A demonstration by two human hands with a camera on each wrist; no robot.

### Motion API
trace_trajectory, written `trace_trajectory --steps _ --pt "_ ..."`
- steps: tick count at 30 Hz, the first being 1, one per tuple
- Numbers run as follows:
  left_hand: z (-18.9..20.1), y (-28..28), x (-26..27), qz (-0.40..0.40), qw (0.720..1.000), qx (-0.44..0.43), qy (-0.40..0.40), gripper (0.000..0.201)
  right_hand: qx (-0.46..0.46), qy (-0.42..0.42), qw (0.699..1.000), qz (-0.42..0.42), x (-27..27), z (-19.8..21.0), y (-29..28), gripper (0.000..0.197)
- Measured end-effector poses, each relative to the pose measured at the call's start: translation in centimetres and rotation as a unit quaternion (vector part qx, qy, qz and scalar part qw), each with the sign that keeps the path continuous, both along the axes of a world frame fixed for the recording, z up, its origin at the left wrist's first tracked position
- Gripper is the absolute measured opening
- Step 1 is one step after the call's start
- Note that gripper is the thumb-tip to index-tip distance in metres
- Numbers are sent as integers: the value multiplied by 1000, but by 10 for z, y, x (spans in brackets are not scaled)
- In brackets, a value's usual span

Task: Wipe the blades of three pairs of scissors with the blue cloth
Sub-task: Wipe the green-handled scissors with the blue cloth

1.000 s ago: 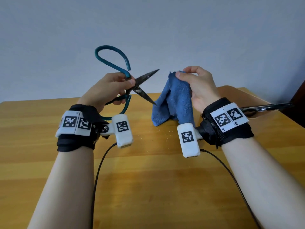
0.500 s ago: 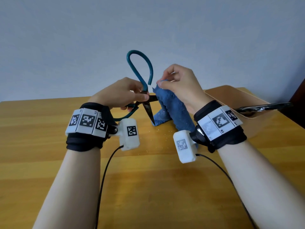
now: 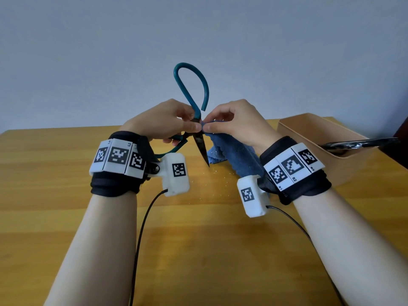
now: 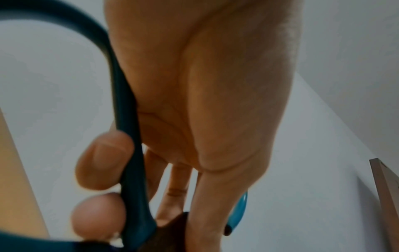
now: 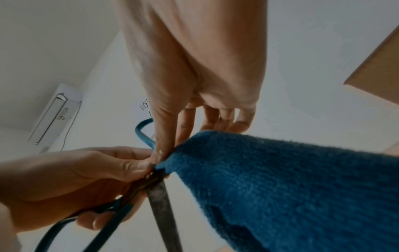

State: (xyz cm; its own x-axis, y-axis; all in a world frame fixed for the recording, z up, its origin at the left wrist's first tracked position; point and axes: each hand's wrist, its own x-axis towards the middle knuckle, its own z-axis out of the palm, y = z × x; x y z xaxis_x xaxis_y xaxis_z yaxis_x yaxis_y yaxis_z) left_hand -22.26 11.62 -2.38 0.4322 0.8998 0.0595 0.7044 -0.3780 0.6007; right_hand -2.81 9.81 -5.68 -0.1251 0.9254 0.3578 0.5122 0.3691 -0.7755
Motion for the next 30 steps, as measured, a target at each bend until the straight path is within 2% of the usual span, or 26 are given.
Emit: trace_trajectory --steps 7,15,22,30 --pt "0 -1 0 -6 1000 -12 0 29 -38 -23 999 8 3 2 -1 11" --pt "-1 -2 1 -7 1000 -17 8 29 -68 -104 992 10 5 5 -2 11" --pt "1 -4 6 -8 1000 -14 2 26 -36 -87 995 -14 1 2 -4 17" --pt "0 -2 1 -16 999 -27 5 35 -51 -104 993 -12 0 6 -4 7"
